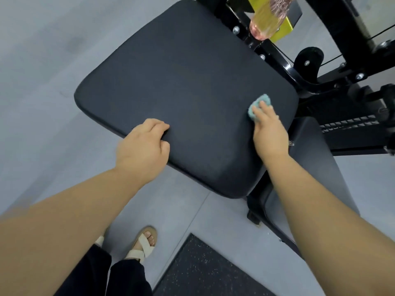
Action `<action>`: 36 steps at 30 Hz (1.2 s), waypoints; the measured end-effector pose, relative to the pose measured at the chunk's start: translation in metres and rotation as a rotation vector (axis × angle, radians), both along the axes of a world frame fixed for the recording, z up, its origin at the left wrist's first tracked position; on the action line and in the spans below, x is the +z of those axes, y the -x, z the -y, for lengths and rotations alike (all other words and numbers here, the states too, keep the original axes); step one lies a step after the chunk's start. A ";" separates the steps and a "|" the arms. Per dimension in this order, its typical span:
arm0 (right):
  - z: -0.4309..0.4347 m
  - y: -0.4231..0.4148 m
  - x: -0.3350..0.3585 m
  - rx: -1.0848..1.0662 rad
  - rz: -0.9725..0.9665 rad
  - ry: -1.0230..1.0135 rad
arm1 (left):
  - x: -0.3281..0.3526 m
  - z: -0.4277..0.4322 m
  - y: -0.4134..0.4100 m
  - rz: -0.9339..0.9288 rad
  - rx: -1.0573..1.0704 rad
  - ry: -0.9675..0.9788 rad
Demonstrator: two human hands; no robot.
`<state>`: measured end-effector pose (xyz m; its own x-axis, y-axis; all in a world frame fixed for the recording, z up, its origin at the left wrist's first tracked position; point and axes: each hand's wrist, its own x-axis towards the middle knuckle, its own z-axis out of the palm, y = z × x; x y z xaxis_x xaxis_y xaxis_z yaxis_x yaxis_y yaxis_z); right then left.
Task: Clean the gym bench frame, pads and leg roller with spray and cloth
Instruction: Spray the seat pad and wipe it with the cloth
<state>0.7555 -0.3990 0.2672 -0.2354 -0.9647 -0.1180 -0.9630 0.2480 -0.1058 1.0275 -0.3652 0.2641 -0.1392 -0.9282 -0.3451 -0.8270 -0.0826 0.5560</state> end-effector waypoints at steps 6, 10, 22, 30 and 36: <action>0.041 -0.071 -0.023 -0.172 -0.035 0.034 | -0.004 0.000 0.001 0.013 0.000 0.028; 0.032 -0.106 -0.024 0.327 0.080 -0.068 | -0.007 0.001 -0.007 -0.111 0.070 0.051; 0.068 -0.096 -0.028 -0.100 -0.087 0.012 | -0.028 0.048 -0.041 0.054 0.191 0.138; 0.036 -0.156 -0.040 0.765 0.216 0.013 | -0.024 0.060 -0.074 -0.182 0.380 0.062; 0.053 -0.134 -0.033 0.061 0.079 0.040 | -0.033 0.054 -0.098 -0.135 0.351 0.078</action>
